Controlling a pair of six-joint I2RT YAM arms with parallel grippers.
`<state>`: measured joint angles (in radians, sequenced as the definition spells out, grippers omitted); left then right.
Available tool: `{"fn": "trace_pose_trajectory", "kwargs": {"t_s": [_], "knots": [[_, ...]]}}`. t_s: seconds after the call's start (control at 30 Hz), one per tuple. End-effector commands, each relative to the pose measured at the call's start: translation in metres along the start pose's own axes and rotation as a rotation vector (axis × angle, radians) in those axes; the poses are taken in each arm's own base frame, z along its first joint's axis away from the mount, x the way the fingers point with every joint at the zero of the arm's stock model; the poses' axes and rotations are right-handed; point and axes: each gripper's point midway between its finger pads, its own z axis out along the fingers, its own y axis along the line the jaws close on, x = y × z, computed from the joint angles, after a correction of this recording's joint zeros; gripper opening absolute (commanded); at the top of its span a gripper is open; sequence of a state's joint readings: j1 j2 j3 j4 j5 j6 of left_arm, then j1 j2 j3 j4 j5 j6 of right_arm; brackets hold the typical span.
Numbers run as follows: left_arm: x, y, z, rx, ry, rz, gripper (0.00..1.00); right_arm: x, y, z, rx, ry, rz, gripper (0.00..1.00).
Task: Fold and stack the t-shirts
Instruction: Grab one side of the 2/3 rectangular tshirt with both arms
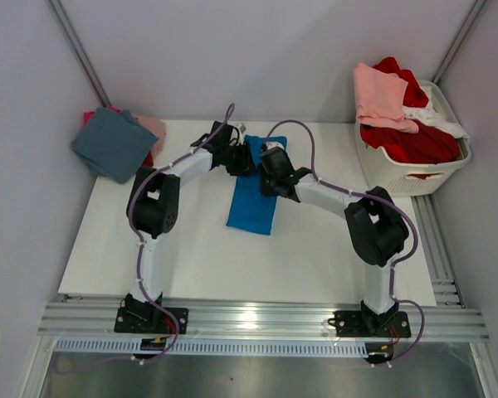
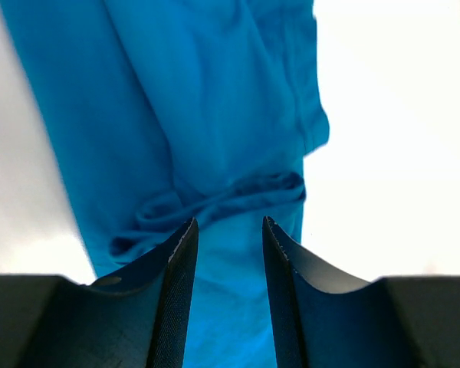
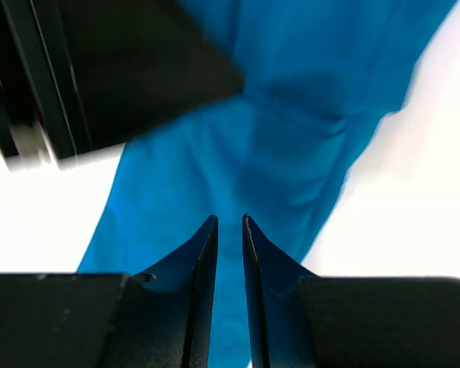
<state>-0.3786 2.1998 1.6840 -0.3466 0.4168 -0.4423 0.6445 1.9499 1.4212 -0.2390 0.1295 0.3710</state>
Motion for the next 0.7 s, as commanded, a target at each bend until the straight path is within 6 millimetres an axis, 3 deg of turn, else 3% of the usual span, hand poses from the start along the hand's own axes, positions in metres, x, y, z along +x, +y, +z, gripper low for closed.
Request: {"fn": "trace_pose_trajectory", "kwargs": {"t_s": [0.0,0.17,0.27,0.3,0.37,0.4,0.47,0.5,0.57,0.63,0.67], "knots": [[-0.019,0.008,-0.006,-0.052,-0.050,0.010,0.42,0.003,0.019,-0.007,-0.059,0.000,0.036,0.23],[-0.023,0.006,-0.015,-0.064,-0.074,0.041,0.41,0.010,0.012,0.008,-0.036,0.034,0.046,0.23],[-0.015,0.004,-0.026,-0.057,-0.075,0.053,0.41,0.009,0.000,0.020,-0.011,0.052,0.073,0.23],[0.000,0.011,-0.025,-0.069,-0.048,0.040,0.41,0.011,-0.010,0.028,0.012,0.061,0.090,0.23],[-0.001,0.002,-0.038,-0.053,-0.066,0.052,0.41,0.012,-0.023,0.032,0.047,0.067,0.100,0.23],[0.011,0.007,-0.039,-0.057,-0.046,0.046,0.41,0.010,-0.029,0.033,0.062,0.066,0.103,0.22],[0.004,-0.006,-0.056,-0.033,-0.086,0.071,0.41,0.004,-0.034,0.028,0.081,0.040,0.092,0.21],[0.016,-0.003,-0.058,-0.041,-0.071,0.060,0.41,0.002,-0.034,0.024,0.076,0.022,0.082,0.22],[0.019,-0.012,-0.071,-0.024,-0.089,0.068,0.41,-0.005,-0.025,0.007,0.025,-0.023,0.066,0.22],[0.022,-0.020,-0.080,-0.003,-0.086,0.028,0.41,0.002,-0.013,-0.011,-0.016,-0.038,0.033,0.23],[0.033,-0.023,-0.087,0.016,-0.071,0.011,0.40,0.008,-0.009,-0.017,-0.014,-0.044,0.014,0.23]]}}
